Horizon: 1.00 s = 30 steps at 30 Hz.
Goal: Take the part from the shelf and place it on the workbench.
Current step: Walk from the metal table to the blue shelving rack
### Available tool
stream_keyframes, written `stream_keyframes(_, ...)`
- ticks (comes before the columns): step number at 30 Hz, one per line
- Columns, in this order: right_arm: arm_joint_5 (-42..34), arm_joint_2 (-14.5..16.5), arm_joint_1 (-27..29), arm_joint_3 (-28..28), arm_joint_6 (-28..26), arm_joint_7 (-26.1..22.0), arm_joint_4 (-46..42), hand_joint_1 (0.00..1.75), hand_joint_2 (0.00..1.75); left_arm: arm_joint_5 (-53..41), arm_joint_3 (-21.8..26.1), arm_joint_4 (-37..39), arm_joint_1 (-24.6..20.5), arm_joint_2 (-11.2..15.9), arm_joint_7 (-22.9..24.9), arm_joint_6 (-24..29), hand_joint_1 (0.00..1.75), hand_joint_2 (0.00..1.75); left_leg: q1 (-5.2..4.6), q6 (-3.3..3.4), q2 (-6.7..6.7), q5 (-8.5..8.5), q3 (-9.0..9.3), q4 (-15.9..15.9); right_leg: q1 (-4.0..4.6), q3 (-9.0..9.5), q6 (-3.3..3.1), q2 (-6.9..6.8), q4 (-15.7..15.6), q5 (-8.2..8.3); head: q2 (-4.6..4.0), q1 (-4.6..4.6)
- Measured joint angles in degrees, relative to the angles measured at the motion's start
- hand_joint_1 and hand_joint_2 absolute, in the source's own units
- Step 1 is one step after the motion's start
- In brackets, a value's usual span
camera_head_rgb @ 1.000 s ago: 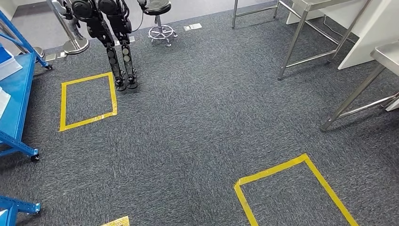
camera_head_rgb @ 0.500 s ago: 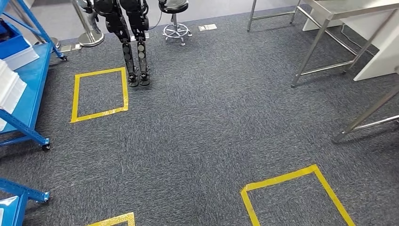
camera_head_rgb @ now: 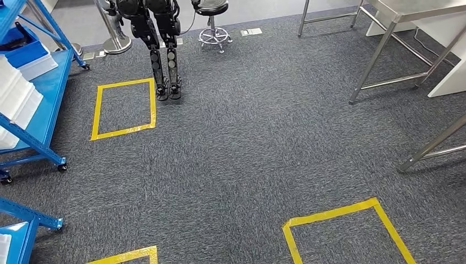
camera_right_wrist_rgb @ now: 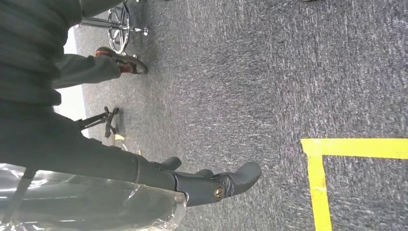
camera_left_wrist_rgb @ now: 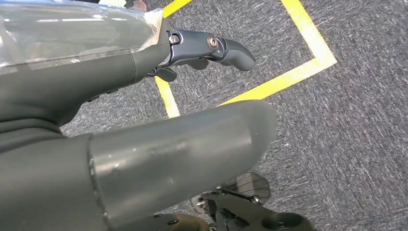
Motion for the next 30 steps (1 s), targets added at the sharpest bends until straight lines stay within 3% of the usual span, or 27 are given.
stream_keyframes(2, -0.03, 0.13, -0.05, 0.0, 0.0, -0.11, 0.0, 0.0, 1.75, -0.03, 0.0, -0.01, -0.12, 0.08, 0.03, 0.07, 0.0, 0.0, -0.59, 1.11, 1.07, 3.64, 4.24, -8.48, 0.23, 0.21, -0.04, -0.3, -0.05, -0.11, 0.0, 0.01)
stream_keyframes(3, -0.03, 0.19, -0.05, 0.0, 0.0, -0.14, 0.0, 0.0, 1.75, -0.04, 0.0, -0.01, -0.24, 0.11, 0.03, 0.15, 0.0, 0.0, -0.95, 1.55, 1.56, 4.51, 5.65, -11.33, 0.26, 0.24, 0.0, -0.49, -0.07, -0.17, 0.0, 0.0)
stream_keyframes(6, -0.07, 0.37, -0.05, 0.01, 0.0, -0.18, 0.0, 0.0, 1.75, -0.04, 0.0, -0.02, -0.41, 0.16, 0.03, 0.32, 0.0, 0.0, -1.48, 2.21, 1.44, 4.92, 6.49, -13.46, 0.33, 0.43, 0.43, -1.24, -0.4, -0.27, 0.0, -0.02)
stream_keyframes(8, -0.05, 0.37, -0.07, 0.02, 0.0, -0.19, 0.0, 0.0, 1.75, -0.04, 0.01, -0.02, -0.36, 0.1, 0.04, 0.33, 0.0, 0.0, -1.25, 2.6, 0.88, 5.74, 7.31, -14.9, 0.43, 0.11, 0.64, -0.82, 0.57, -0.98, 0.0, 0.02)
stream_keyframes(9, -0.04, 0.32, -0.07, 0.02, 0.0, -0.2, 0.0, 0.0, 1.75, -0.04, 0.01, -0.01, -0.38, 0.06, 0.05, 0.33, 0.0, 0.0, -1.09, 2.79, 0.58, 6.16, 7.71, -15.62, 0.46, -0.79, 0.59, -0.27, 2.6, -2.05, 0.0, 0.08)
stream_keyframes(11, -0.02, 0.2, -0.01, 0.02, 0.0, -0.21, 0.0, 0.0, 1.75, -0.04, 0.01, -0.01, -0.42, -0.04, 0.05, 0.33, 0.0, 0.0, -1.0, 2.96, -0.01, 6.44, 7.86, -16.03, 0.22, -4.37, 0.38, 0.76, 9.94, -5.25, 0.0, 0.22)
stream_keyframes(13, -0.02, 0.1, 0.12, 0.02, 0.0, -0.21, 0.0, 0.0, 1.75, -0.04, 0.02, 0.0, -0.37, -0.12, 0.05, 0.32, 0.0, 0.0, -1.0, 2.91, -0.74, 6.42, 7.84, -15.98, -0.13, -7.33, 0.92, 0.98, 15.55, -6.83, 0.0, 0.34)
stream_keyframes(14, -0.02, 0.02, 0.2, 0.02, 0.0, -0.22, 0.0, 0.0, 1.75, -0.04, 0.02, 0.0, -0.33, -0.16, 0.05, 0.32, 0.0, 0.0, -0.96, 2.83, -1.15, 6.38, 7.87, -15.91, -0.35, -7.35, 1.54, 1.0, 15.32, -6.25, 0.0, 0.34)
stream_keyframes(15, -0.03, -0.06, 0.25, 0.02, 0.0, -0.24, 0.0, 0.0, 1.75, -0.04, 0.02, 0.0, -0.31, -0.21, 0.05, 0.31, 0.0, 0.0, -0.87, 2.65, -1.59, 6.27, 7.9, -15.72, -0.59, -6.14, 2.3, 1.04, 12.57, -4.75, 0.0, 0.35)
stream_keyframes(16, -0.05, -0.14, 0.27, 0.02, 0.0, -0.26, 0.0, 0.0, 1.75, -0.04, 0.02, 0.0, -0.3, -0.26, 0.05, 0.29, 0.0, 0.0, -0.77, 2.35, -2.01, 6.07, 7.86, -15.35, -0.87, -4.09, 3.02, 1.26, 8.26, -2.87, 0.0, 0.35)
stream_keyframes(17, -0.08, -0.18, 0.24, 0.02, 0.01, -0.28, 0.0, 0.0, 1.75, -0.04, 0.02, 0.0, -0.31, -0.28, 0.05, 0.28, 0.0, 0.0, -0.78, 1.92, -2.39, 5.76, 7.73, -14.83, -0.95, -2.31, 3.34, 1.54, 4.48, -1.44, 0.0, 0.43)
stream_keyframes(19, -0.16, -0.19, 0.12, 0.02, 0.03, -0.37, 0.0, 0.0, 1.75, -0.06, 0.02, 0.0, -0.31, -0.26, 0.03, 0.26, 0.0, 0.0, -0.85, 1.14, -2.87, 5.18, 7.35, -13.89, -0.87, -0.36, 2.84, 1.91, 0.37, -0.1, 0.0, 0.46)
stream_keyframes(21, -0.23, -0.19, -0.01, 0.02, 0.05, -0.48, 0.0, 0.0, 1.75, -0.09, 0.01, 0.0, -0.25, -0.22, 0.02, 0.27, 0.0, 0.0, -0.72, 0.72, -3.09, 5.04, 7.03, -13.52, -0.68, -0.28, 1.73, 1.72, 0.3, 0.01, 0.0, 0.35)
stream_keyframes(23, -0.31, -0.2, -0.05, 0.01, 0.07, -0.55, 0.0, 0.0, 1.75, -0.11, 0.0, 0.0, -0.19, -0.17, 0.03, 0.3, 0.0, 0.0, -0.41, 0.24, -2.4, 4.27, 6.48, -12.36, -0.75, -0.17, 1.09, 1.44, 0.2, 0.22, 0.0, 0.25)
stream_keyframes(25, -0.36, -0.21, -0.01, 0.0, 0.09, -0.56, 0.0, 0.0, 1.75, -0.13, 0.0, 0.0, -0.23, -0.15, 0.03, 0.32, 0.0, 0.0, -0.13, -0.37, -1.04, 1.21, 4.12, -7.21, -0.72, -0.18, 0.59, 1.05, 0.12, 0.28, 0.0, 0.09)
stream_keyframes(27, -0.36, -0.23, 0.05, 0.0, 0.09, -0.57, 0.0, 0.0, 1.75, -0.14, 0.0, 0.01, -0.25, -0.18, 0.03, 0.32, 0.0, 0.0, 0.11, -0.78, -0.31, -2.32, 0.21, 0.6, -0.44, -0.29, 0.31, 0.54, 0.14, 0.21, 0.0, -0.02)
stream_keyframes(28, -0.36, -0.24, 0.08, 0.0, 0.09, -0.57, 0.0, 0.0, 1.75, -0.15, 0.0, 0.01, -0.22, -0.19, 0.03, 0.31, 0.0, 0.0, 0.17, -0.78, -0.19, -2.92, -1.13, 3.04, -0.29, -0.31, 0.27, 0.27, 0.15, 0.18, 0.0, -0.02)
stream_keyframes(29, -0.36, -0.24, 0.1, 0.0, 0.09, -0.57, 0.0, 0.0, 1.75, -0.15, 0.0, 0.02, -0.19, -0.2, 0.04, 0.31, 0.0, 0.0, 0.19, -0.64, -0.14, -2.41, -1.46, 3.38, -0.17, -0.31, 0.23, 0.01, 0.15, 0.15, 0.0, -0.02)
stream_keyframes(30, -0.35, -0.22, 0.09, 0.0, 0.09, -0.57, 0.0, 0.0, 1.75, -0.17, 0.0, 0.02, -0.19, -0.2, 0.04, 0.31, 0.0, 0.0, 0.14, -0.34, -0.08, -0.86, -0.55, 1.31, -0.05, -0.26, 0.2, -0.22, 0.14, 0.12, 0.0, -0.02)
